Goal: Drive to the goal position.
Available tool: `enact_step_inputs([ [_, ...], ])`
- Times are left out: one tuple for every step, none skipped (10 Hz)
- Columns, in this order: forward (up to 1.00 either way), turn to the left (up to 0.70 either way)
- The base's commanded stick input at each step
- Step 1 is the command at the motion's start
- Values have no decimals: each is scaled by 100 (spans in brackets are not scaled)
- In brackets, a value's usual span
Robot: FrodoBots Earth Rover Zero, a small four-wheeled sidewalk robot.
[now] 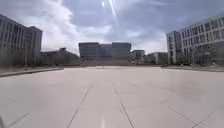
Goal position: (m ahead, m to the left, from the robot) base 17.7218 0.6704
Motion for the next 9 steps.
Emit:
enact_step_inputs([
  [70,0],
  [70,0],
  [70,0],
  [70,0],
  [70,0],
  [70,0],
  [70,0],
  [70,0],
  [70,0],
])
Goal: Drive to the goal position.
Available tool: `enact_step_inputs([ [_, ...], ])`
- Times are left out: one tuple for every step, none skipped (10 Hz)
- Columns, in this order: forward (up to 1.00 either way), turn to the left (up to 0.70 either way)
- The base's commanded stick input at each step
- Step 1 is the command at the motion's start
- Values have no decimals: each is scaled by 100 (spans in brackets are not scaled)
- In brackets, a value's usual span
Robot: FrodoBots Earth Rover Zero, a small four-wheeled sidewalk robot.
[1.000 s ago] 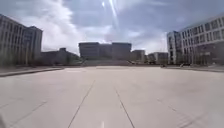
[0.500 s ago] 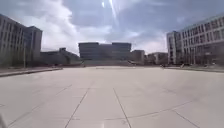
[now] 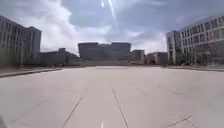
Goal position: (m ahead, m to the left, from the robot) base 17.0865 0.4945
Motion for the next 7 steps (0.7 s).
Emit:
enact_step_inputs([
  [70,0],
  [70,0],
  [70,0],
  [70,0],
  [70,0],
  [70,0],
  [70,0],
])
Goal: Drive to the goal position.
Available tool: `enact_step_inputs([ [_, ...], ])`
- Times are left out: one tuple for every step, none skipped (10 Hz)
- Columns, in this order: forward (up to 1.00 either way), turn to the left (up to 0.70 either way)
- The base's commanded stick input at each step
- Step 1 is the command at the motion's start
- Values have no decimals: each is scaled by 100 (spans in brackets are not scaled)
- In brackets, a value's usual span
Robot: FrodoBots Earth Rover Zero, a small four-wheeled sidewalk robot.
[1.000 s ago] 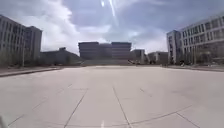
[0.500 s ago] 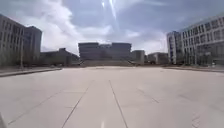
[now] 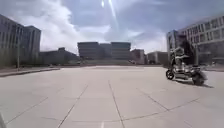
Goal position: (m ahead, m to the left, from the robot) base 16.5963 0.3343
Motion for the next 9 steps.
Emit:
enact_step_inputs([
  [70,0],
  [70,0],
  [70,0],
  [70,0],
  [70,0],
  [70,0],
  [70,0],
  [70,0],
  [70,0],
])
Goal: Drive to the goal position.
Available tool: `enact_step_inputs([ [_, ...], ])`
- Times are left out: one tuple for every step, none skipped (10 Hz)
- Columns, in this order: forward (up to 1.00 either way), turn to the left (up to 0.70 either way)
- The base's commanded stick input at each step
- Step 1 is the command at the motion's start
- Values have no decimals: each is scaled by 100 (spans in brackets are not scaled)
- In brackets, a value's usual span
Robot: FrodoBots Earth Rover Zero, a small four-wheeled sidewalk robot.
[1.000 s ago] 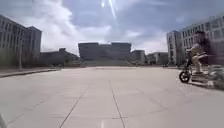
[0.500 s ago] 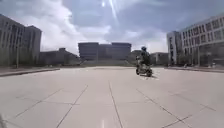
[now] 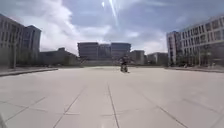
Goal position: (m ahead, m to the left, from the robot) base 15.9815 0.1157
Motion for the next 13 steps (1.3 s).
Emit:
enact_step_inputs([
  [70,0],
  [70,0],
  [70,0],
  [70,0],
  [70,0],
  [70,0],
  [70,0],
  [70,0],
  [70,0],
  [70,0],
  [70,0],
  [70,0],
  [70,0],
])
